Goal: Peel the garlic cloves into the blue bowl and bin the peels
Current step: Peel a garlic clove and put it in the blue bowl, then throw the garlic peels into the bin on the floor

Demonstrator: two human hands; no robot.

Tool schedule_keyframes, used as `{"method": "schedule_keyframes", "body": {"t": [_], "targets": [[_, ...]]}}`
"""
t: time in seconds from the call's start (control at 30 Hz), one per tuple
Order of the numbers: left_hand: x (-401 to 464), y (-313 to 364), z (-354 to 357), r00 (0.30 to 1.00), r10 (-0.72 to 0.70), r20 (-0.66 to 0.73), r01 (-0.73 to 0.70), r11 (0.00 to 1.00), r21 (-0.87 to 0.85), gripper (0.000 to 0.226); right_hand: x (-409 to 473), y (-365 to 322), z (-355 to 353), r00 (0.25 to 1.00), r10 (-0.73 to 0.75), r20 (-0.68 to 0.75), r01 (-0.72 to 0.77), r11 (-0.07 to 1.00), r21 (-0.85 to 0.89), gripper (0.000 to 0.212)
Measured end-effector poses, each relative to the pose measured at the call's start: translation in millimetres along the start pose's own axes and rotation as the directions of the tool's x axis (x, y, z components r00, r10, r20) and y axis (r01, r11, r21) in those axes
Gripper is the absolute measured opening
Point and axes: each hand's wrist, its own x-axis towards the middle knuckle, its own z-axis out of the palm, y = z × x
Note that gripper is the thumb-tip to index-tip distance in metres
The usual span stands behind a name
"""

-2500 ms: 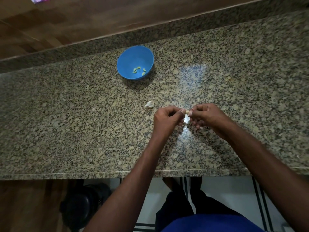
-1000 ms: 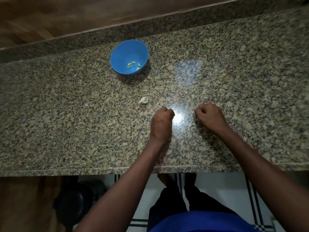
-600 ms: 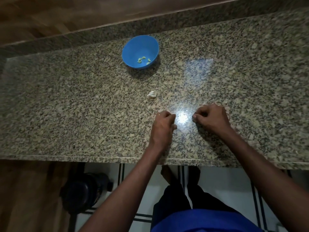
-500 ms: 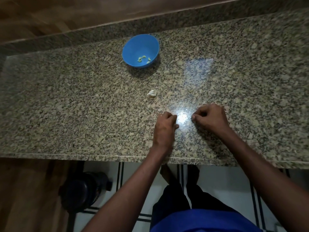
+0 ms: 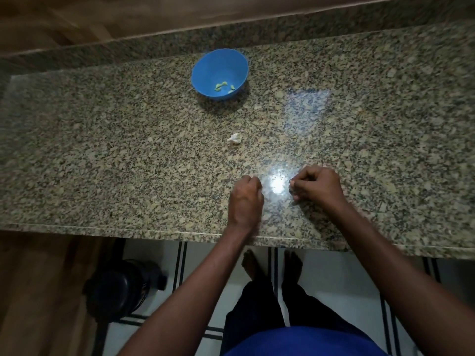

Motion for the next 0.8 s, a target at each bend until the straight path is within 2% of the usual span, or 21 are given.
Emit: {"method": "schedule_keyframes", "body": {"t": [0.1, 0.13, 0.17, 0.23, 0.27, 0.33, 0.37, 0.43, 0.57, 0.73, 0.8], "targets": [[4, -16, -14, 0.987, -0.159, -0.014, 0.158, 0.985, -0.063, 0.015, -7, 0, 13, 0.999, 0.019, 0.029, -0.020, 0.999, 0.038, 0.008], [5, -22, -21, 0.964, -0.264, 0.001, 0.261, 0.953, -0.154, 0.014, -9, -2, 19, 0.999, 0.022, 0.045, -0.024, 0.999, 0.048, 0.007], [6, -29, -29, 0.922, -0.385, 0.030, 0.377, 0.880, -0.290, 0.012, -11, -5, 25, 0.998, 0.018, 0.064, -0.021, 0.998, 0.057, 0.007], [3, -45, -49, 0.792, -0.591, 0.156, 0.561, 0.601, -0.569, 0.009, -15, -12, 43, 0.994, 0.000, 0.106, -0.008, 0.997, 0.078, 0.008], [0, -54, -61, 0.737, -0.637, 0.225, 0.588, 0.441, -0.679, 0.010, -18, -17, 54, 0.992, -0.006, 0.128, -0.006, 0.995, 0.095, 0.009], [-12, -70, -86, 0.694, -0.640, 0.331, 0.530, 0.143, -0.836, 0.009, -25, -28, 80, 0.984, -0.017, 0.179, -0.005, 0.993, 0.119, 0.011], [-19, -77, -100, 0.690, -0.628, 0.360, 0.482, 0.029, -0.875, 0.007, -30, -34, 96, 0.977, -0.026, 0.211, -0.001, 0.992, 0.123, 0.012], [-38, -98, -127, 0.679, -0.629, 0.379, 0.398, -0.118, -0.910, 0.010, -43, -49, 135, 0.957, -0.048, 0.285, 0.011, 0.992, 0.129, 0.014], [-87, -157, -177, 0.642, -0.677, 0.360, 0.256, -0.253, -0.933, 0.018, -81, -73, 232, 0.898, -0.099, 0.428, 0.058, 0.993, 0.107, 0.015], [-178, -276, -247, 0.601, -0.753, 0.267, 0.078, -0.277, -0.958, 0.035, -145, -83, 388, 0.816, -0.104, 0.569, 0.130, 0.991, -0.006, 0.009], [-218, -335, -276, 0.572, -0.780, 0.255, 0.029, -0.291, -0.956, 0.027, -176, -80, 459, 0.787, -0.092, 0.610, 0.145, 0.989, -0.038, 0.007]]}}
